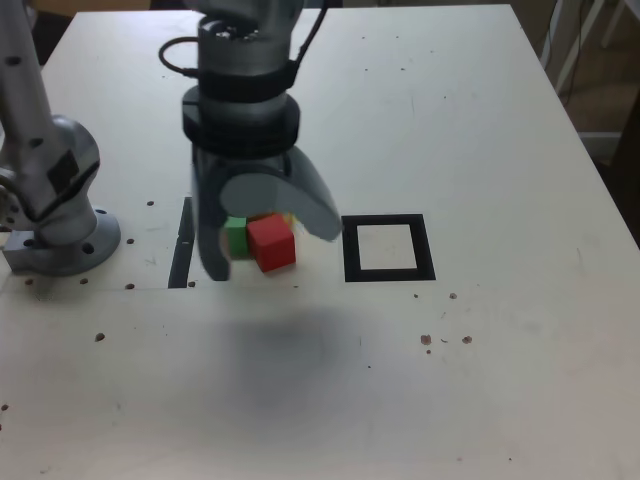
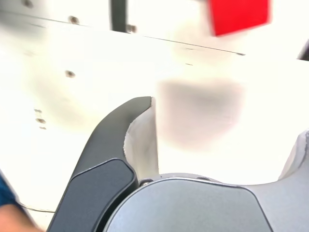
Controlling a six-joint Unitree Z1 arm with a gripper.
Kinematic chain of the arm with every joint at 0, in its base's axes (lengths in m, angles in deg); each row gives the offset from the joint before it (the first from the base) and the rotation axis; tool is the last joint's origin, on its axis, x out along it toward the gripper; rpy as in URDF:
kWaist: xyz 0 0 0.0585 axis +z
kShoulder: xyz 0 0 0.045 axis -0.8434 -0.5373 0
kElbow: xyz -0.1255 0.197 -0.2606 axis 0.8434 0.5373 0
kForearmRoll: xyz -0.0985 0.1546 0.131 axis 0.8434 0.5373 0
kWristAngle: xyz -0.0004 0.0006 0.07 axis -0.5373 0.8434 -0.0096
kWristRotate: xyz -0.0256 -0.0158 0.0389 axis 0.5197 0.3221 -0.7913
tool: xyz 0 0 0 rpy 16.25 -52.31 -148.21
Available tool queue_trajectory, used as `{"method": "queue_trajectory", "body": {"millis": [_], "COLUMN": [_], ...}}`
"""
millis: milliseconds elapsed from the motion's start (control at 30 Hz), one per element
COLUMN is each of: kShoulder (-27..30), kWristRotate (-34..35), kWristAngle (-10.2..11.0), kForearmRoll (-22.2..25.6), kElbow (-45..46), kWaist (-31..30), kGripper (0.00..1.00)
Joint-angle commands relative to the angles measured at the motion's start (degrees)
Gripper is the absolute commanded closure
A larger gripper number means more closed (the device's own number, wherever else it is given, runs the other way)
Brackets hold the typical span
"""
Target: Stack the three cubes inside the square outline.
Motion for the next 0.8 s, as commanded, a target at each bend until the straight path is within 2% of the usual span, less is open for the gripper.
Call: {"method": "queue_trajectory", "body": {"millis": [0, 333, 767], "kShoulder": [-1.32, -3.09, -4.1], "kWristRotate": [0.38, 0.74, -0.25], "kWristAngle": [0.28, 1.19, 4.27], "kForearmRoll": [-1.31, -12.81, -15.82], "kElbow": [0.44, 10.99, 13.38], "kWaist": [0.78, 5.54, 8.98], "kGripper": [0.01, 0.03, 0.08]}}
